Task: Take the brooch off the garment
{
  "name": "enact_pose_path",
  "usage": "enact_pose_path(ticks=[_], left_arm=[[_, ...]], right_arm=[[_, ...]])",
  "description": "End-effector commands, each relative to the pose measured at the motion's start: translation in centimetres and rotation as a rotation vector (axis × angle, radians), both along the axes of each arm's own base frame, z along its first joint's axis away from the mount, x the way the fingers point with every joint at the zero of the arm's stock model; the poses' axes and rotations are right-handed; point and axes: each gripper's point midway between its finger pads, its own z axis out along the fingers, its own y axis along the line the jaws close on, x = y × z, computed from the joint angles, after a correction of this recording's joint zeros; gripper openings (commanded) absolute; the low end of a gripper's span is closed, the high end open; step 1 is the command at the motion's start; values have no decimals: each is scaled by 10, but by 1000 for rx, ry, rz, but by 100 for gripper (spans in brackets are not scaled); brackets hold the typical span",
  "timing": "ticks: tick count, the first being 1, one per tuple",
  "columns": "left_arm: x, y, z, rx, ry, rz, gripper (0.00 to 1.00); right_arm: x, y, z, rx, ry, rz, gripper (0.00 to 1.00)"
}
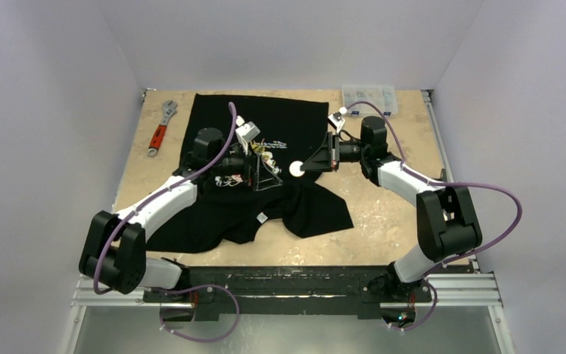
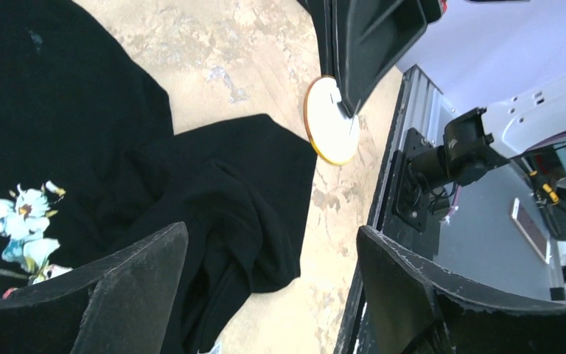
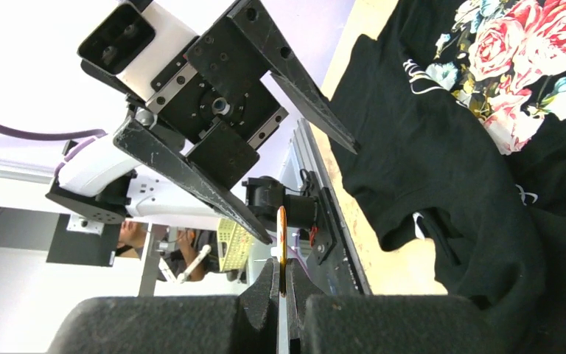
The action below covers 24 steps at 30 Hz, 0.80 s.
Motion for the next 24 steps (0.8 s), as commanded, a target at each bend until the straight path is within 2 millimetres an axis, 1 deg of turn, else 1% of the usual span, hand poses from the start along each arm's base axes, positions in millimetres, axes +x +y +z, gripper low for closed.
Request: enact_pose_path(ticks=[1,7,16,18,22,24], left_arm=[[13,-21,45,-113,-41,-10,83],[9,-37,56,-132,-49,-42,80],[11,-53,53,-96,-37,-24,73],[14,-54,51,-89,-36,-14,70],[19,-56,48,-73,-25,5,59],[20,-57,48,-71,-24,3,58]], right_arm=[[-5,1,15,37,-16,37,0],[-6,0,15,15,-49,29,0],[-8,-1,20,19,-82,39,0],[-9,-1,21,21,-90,46,0],[-10,-1,24,23,-106,53,0],[-10,-1,25,24,-109,55,0]])
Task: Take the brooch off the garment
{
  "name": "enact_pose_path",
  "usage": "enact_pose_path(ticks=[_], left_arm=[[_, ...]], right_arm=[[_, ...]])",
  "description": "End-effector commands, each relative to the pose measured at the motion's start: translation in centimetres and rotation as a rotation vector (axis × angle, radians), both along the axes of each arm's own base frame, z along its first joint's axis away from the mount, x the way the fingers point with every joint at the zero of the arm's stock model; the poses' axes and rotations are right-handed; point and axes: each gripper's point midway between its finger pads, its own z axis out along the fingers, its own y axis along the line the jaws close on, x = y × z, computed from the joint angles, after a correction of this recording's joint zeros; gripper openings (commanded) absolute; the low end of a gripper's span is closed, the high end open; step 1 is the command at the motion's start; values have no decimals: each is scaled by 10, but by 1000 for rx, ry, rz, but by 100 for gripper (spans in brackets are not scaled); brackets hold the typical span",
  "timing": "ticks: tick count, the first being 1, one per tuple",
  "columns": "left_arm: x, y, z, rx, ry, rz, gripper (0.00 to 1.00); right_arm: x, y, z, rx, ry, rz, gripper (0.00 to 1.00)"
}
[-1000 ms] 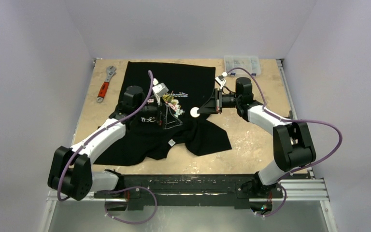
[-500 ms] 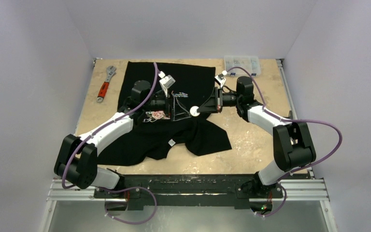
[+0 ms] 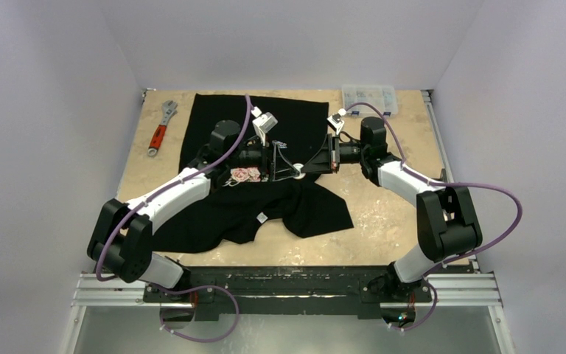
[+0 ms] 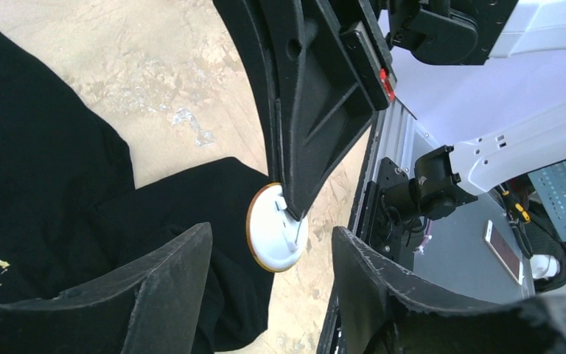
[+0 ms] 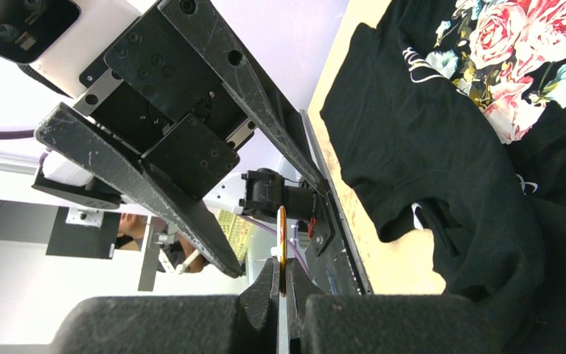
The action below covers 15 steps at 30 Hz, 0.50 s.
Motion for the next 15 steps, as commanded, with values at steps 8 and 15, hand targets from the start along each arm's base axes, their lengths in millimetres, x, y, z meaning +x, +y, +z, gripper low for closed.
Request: enact_pose_path(ticks=[8,15], left_arm=[[7,-9,17,-16,-72,-21,56],[-4,-7,13,-33,-91,-57,57]], right_arm=[[-5,0,29,33,-118,40,0],[-4,1,29,39,-116,38,0]])
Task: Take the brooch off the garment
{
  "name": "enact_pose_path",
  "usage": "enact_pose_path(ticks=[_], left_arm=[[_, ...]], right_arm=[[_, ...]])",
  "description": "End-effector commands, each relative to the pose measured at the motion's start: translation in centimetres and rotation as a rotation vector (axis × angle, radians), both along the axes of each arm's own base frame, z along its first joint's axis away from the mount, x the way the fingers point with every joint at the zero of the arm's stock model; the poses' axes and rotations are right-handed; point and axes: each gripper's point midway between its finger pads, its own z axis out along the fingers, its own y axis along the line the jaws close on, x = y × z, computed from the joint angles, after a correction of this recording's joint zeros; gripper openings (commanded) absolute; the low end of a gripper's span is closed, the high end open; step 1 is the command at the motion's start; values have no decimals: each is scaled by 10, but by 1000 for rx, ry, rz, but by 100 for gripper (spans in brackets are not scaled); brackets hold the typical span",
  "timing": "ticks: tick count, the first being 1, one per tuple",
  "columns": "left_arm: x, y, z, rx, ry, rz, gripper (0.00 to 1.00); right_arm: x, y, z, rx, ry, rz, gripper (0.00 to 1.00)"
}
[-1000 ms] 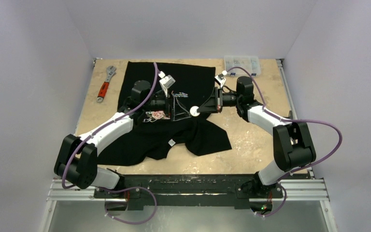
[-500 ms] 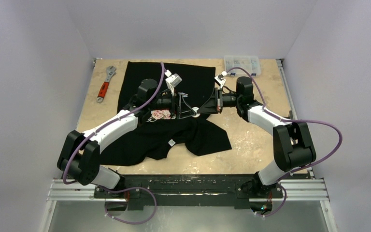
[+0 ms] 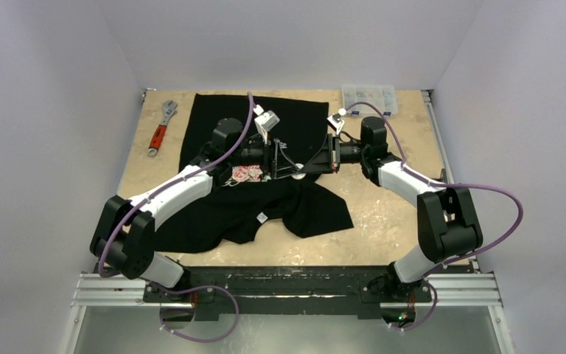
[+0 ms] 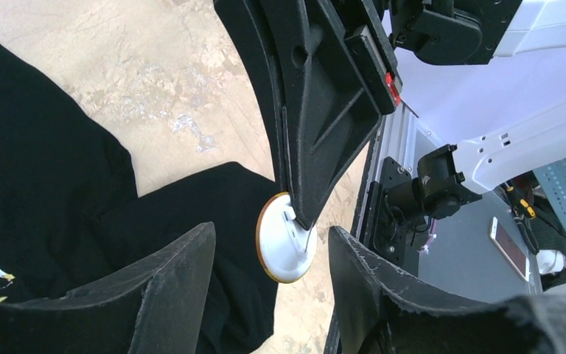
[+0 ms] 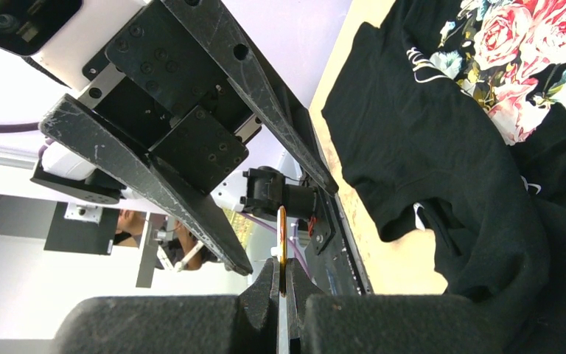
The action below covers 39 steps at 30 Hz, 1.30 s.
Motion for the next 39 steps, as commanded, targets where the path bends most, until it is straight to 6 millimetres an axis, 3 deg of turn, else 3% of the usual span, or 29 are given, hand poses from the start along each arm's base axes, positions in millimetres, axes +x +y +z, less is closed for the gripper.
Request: enact_pose_path(ticks=[1,11,29,39], left_arm=[[-7,-2,10,-28,-72,-40,56],[1,-2,7,-5,-64,-9,44],[16,-1,-1,27,42,83,39],[13,-3,-6,32,57,58,34]], right_arm=[[-3,1,27,37,-104,31,0],[-1,1,31,47,-114,30,0],[-4,4,38,37,-194,25,0],[-11,8,46,42,-274,44,0]])
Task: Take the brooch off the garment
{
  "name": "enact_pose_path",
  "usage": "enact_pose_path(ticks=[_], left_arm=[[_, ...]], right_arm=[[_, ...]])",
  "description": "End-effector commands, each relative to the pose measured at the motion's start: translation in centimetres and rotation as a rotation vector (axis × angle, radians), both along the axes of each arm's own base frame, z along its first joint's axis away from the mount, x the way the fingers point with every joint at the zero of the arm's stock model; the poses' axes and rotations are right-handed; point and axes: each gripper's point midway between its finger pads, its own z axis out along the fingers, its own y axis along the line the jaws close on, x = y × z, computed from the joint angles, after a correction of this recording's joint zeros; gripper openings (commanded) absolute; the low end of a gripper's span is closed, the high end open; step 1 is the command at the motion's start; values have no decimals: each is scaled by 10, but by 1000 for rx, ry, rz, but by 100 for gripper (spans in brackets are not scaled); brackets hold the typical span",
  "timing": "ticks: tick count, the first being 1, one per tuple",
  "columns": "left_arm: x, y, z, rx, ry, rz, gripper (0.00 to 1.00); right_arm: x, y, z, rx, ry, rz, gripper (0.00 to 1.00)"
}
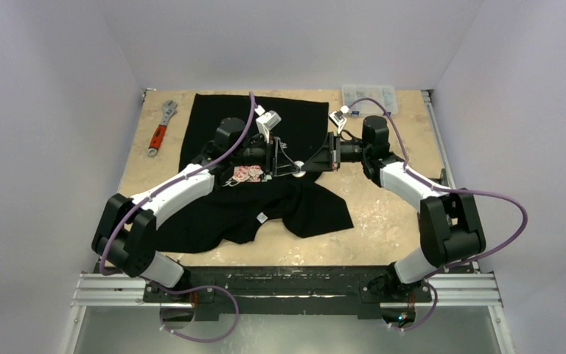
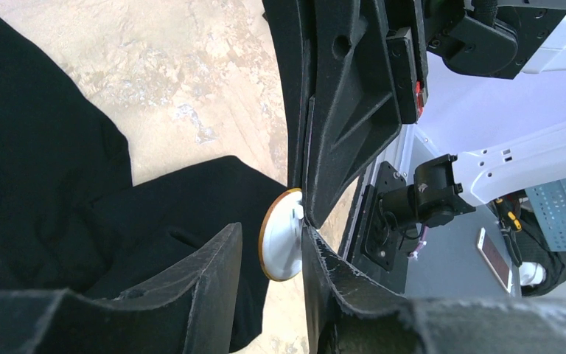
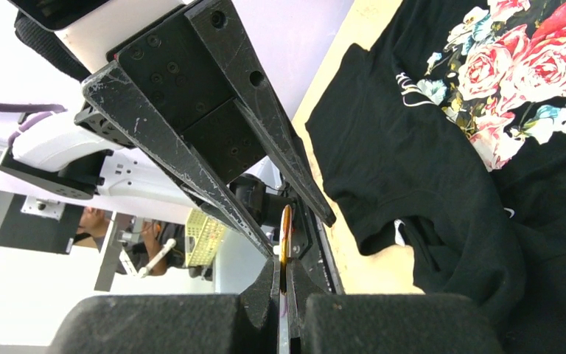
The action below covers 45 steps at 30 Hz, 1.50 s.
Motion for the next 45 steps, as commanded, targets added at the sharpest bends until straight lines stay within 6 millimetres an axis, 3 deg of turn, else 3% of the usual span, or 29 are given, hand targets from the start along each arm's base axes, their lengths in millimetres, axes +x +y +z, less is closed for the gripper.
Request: enact_pose_path(ticks=[1,10,17,21,27,29,40,45], left_arm=[[9,-3,1,10,-8,13,33],[3,-4,-9,26,5,-32,27],[-10,-6,-5,-12,5,-103,0],[-16,-6,5,-63,-8,-124,0],[-19,-4,18,-122,-15,-126,0],[-16,-1,24,-152,0,-109,0],[-12,6,37,-213,7,-93,0],[-12,5,39,-221,8,-93,0]], right_arm=[[-13,7,42,46,-178,70,0],[-17,9,50,37,-293,111,0],[-19,7,45,-1,-345,171,0],[-20,5,44,-22,-359,192,0],[-22,-1,34,-85,-355,207,42],[-23,-4,31,-100,-355,205,46],[-26,-8,28,-105,-356,180,37],[-22,-6,33,-87,-347,165,39]])
